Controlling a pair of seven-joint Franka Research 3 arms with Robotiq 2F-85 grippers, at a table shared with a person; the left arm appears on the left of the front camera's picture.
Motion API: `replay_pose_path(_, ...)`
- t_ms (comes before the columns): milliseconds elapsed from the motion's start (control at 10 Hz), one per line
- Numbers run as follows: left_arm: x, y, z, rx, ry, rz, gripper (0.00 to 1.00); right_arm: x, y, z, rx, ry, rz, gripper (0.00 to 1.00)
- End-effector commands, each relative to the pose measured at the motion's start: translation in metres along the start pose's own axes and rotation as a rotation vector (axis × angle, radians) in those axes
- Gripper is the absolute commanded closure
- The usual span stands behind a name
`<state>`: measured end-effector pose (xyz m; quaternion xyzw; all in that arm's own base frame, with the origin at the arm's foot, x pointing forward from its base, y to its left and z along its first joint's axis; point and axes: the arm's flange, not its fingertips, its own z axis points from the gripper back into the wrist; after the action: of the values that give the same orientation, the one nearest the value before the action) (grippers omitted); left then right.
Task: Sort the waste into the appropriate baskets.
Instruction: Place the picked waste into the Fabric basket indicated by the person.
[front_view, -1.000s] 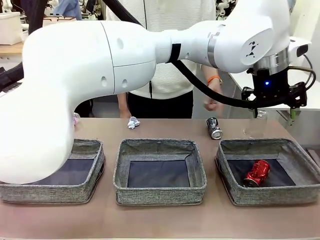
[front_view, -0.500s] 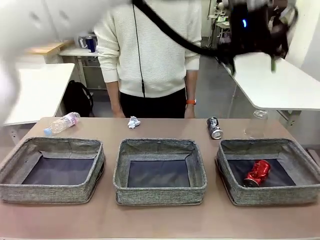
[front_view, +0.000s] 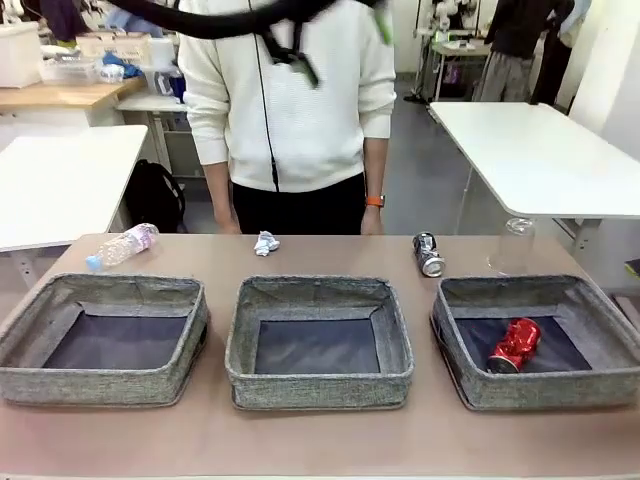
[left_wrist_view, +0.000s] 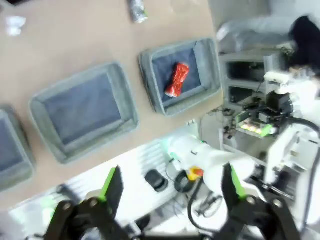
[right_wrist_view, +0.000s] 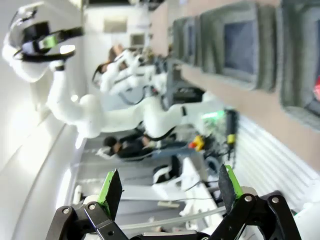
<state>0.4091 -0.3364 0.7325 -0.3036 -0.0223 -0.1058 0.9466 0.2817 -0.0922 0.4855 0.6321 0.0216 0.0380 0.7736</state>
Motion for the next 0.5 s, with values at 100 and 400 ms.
replay_pose_path(100, -0.036, 0.102, 0.022, -0.191, 0.079, 0.133, 0.0, 0.019, 0.025, -0.03, 0.062, 0.121, -0.082, 0.0)
replay_pose_path(400, -0.09, 0.203, 0.065, -0.534, 0.079, 0.247, 0.0, 0.021, 0.053, -0.072, 0.16, 0.097, -0.13, 0.0)
